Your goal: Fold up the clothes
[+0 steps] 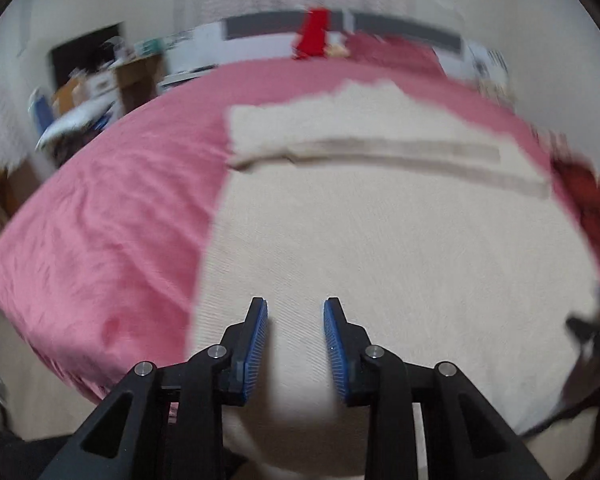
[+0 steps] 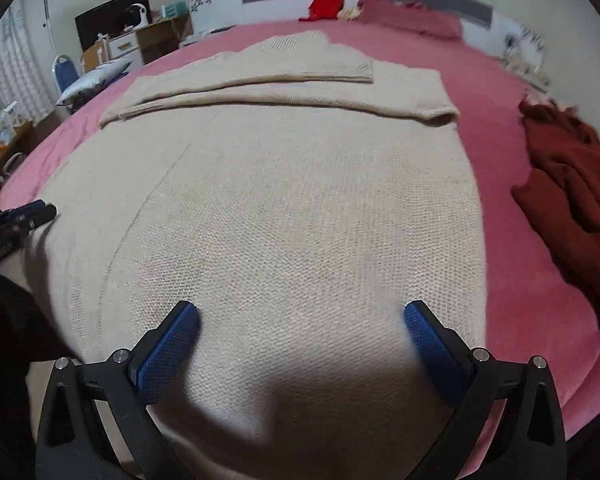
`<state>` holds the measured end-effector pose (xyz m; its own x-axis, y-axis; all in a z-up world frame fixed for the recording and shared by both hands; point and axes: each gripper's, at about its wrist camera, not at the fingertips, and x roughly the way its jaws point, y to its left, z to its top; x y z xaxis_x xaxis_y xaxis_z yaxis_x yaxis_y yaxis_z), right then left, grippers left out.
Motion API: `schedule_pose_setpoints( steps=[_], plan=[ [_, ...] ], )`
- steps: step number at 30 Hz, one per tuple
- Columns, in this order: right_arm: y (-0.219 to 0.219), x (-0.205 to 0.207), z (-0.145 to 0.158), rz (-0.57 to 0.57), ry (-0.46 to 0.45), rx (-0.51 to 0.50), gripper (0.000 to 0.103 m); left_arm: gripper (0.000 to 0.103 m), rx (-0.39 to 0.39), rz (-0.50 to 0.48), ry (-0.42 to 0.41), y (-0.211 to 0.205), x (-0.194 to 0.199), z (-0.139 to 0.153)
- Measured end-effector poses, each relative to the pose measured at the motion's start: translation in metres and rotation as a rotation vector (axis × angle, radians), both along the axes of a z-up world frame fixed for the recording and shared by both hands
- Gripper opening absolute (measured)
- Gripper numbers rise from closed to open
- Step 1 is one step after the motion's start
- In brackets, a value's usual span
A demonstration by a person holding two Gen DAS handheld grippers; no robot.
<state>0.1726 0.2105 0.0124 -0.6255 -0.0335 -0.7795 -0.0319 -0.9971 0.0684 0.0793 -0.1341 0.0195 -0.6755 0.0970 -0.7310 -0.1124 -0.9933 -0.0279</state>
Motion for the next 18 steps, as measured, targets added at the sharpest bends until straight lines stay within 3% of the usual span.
schedule_pose_setpoints(
  steps=[3,6,8,9,11,16,18],
  plan=[
    [0.022,0.002,0.015,-0.032,0.022,-0.115,0.103,0.029,0.1,0.086,-0.092,-0.042,-0.013,0.006],
    [0.053,0.007,0.03,-0.113,0.082,-0.296,0.103,0.027,0.106,0.088,-0.163,-0.074,-0.029,0.001],
    [0.071,0.007,0.029,-0.179,0.076,-0.363,0.103,0.027,0.198,0.082,-0.189,-0.088,-0.031,-0.002],
    [0.079,0.007,0.027,-0.208,0.067,-0.378,0.103,0.027,0.253,0.081,-0.198,-0.095,-0.032,-0.005],
    [0.092,0.01,0.023,-0.256,0.046,-0.396,0.103,0.027,0.272,0.086,-0.209,-0.098,-0.03,-0.011],
    [0.129,0.026,0.022,-0.338,-0.004,-0.389,0.103,0.028,0.323,-0.018,-0.262,-0.086,-0.032,-0.02],
    [0.148,0.026,0.013,-0.342,-0.042,-0.458,0.103,0.029,0.343,-0.053,-0.302,-0.082,-0.04,-0.028]
  ],
)
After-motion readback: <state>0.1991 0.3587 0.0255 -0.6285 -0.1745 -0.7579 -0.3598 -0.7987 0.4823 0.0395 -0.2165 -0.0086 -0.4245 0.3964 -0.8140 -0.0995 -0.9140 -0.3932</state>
